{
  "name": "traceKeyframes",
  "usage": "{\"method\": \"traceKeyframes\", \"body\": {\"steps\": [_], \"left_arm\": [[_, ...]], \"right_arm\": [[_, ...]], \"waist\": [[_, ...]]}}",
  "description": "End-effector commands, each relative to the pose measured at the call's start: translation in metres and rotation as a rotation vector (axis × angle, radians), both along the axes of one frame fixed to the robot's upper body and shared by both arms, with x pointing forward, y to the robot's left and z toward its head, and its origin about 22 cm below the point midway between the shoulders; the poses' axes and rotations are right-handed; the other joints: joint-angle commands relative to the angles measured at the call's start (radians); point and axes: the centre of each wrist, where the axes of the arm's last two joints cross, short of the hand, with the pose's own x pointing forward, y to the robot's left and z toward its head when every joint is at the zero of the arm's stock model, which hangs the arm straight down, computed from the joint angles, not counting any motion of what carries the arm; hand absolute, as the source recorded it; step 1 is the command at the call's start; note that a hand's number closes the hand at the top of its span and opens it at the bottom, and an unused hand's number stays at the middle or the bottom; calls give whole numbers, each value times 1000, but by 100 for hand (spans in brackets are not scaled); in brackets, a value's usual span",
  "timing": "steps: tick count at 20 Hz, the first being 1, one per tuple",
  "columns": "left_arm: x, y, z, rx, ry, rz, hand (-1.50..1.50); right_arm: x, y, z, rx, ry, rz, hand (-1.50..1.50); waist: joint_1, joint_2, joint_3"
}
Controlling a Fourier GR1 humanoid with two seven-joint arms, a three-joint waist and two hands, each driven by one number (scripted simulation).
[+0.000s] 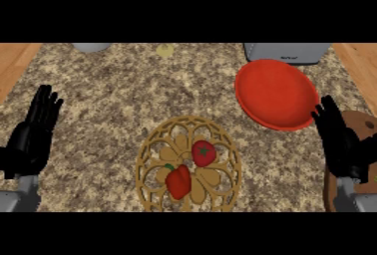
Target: Pick the bell pepper from the placemat and place it in the bowl
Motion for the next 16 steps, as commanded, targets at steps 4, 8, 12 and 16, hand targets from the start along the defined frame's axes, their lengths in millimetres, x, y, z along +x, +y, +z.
{"method": "traceKeyframes", "body": {"steps": [4,8,12,16], "left_arm": [[7,-46,5,50,17,-280,0],[-2,-78,-10,49,88,-439,0],[-5,-100,-10,32,114,-496,0],[-6,-110,-17,45,103,-490,0]], "right_arm": [[-11,102,37,-105,-277,186,150],[-11,87,15,-583,-247,194,150],[-47,209,-2,-361,-294,238,-150],[-29,206,-6,-686,-252,309,-150]], "waist": [[-18,35,26],[-32,39,15],[4,40,28],[1,39,26]]}}
